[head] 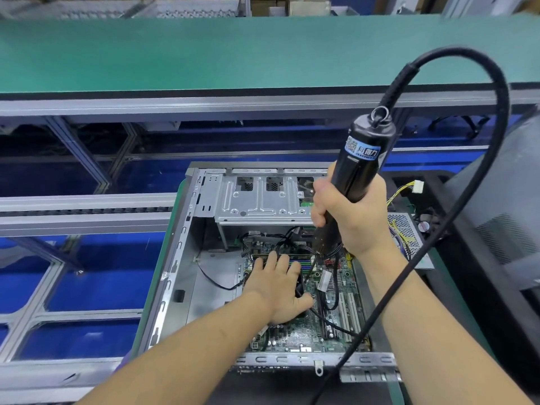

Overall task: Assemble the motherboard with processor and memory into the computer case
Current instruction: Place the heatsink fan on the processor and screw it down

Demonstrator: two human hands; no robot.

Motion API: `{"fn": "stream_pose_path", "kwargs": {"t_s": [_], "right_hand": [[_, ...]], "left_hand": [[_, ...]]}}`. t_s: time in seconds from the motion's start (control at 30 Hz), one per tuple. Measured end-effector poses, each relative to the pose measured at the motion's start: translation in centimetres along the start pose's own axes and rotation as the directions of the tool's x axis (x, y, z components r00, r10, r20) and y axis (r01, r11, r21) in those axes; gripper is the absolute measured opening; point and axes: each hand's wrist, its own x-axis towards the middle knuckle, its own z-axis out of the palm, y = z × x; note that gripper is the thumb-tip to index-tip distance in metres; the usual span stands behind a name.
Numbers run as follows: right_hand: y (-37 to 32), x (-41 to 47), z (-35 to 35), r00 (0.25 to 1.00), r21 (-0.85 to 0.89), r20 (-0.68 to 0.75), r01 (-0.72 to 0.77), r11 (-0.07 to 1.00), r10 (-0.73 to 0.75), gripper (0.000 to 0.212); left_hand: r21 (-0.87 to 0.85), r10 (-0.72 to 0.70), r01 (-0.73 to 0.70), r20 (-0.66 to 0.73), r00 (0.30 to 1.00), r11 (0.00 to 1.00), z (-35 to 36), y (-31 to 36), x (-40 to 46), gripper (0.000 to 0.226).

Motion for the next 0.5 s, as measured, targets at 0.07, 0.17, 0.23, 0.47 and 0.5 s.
{"fn": "stream_pose_path", "kwargs": {"t_s": [0.07, 0.17, 0.23, 0.47, 0.5], "right_hand": [[0.05, 0.39, -0.1, 1.0, 0.002, 0.019, -0.013, 1.0, 0.013, 0.029], [0.22, 0.68, 0.21, 0.999, 0.017, 0.041, -0.03, 0.999, 0.029, 0.026], [0.42, 0.72, 0.36, 0.998, 0.006, 0.063, -0.025, 1.0, 0.024, 0.027], [0.75, 0.83, 0.1, 0.996, 0.077, 0.062, -0.066, 0.995, 0.061, 0.025], [0.85, 0.87, 0.08, 0.996, 0.081, 0.063, -0.068, 0.994, 0.063, 0.024]], "left_hand": [[0.001, -0.006, 0.006, 0.011, 1.0, 1.0, -0.02, 0.11, 0.03, 0.081], [-0.003, -0.023, 0.023, 0.038, 0.999, 1.0, -0.03, 0.15, 0.19, 0.084], [-0.004, -0.024, 0.024, 0.049, 0.999, 1.0, 0.05, 0.2, 0.29, 0.085], [0.014, -0.031, 0.03, 0.048, 0.998, 0.999, 0.24, 0.34, 0.35, 0.087], [0.015, -0.031, 0.03, 0.046, 0.998, 0.999, 0.19, 0.36, 0.4, 0.087]]}}
